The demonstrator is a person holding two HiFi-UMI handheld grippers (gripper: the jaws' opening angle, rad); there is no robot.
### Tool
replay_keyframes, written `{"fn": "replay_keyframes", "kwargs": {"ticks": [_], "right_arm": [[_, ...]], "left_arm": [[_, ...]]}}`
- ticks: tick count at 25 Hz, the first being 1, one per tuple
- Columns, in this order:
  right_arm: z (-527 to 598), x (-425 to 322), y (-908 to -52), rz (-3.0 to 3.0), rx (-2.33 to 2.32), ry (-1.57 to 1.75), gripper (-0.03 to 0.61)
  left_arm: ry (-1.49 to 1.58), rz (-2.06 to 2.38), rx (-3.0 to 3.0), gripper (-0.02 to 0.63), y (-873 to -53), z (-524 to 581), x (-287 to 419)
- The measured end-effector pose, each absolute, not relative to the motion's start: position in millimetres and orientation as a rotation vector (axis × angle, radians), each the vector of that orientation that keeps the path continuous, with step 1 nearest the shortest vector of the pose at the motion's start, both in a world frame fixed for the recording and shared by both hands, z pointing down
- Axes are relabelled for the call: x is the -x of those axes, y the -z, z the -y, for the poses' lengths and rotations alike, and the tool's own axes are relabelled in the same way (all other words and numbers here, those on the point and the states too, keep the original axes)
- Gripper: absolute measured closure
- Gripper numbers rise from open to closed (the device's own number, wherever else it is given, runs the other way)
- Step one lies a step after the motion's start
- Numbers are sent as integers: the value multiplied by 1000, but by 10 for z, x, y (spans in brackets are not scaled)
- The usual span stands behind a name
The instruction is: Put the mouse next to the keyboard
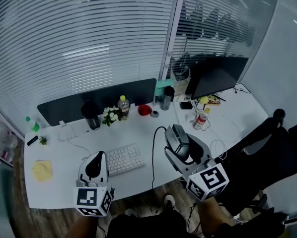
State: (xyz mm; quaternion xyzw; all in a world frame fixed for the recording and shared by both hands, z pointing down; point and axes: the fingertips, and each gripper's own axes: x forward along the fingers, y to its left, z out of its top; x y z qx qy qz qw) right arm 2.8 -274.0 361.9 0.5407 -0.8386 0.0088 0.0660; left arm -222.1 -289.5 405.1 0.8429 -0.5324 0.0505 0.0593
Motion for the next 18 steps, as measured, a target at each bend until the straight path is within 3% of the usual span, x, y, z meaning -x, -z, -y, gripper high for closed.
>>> {"fn": "replay_keyframes", "kwargs": {"ticks": [18], "right_arm": [[3841,-471,-4603,2502,-1403,-203,279]], "left_arm": [[-260,1866,-2311,584,-4542,3381,2005]]}}
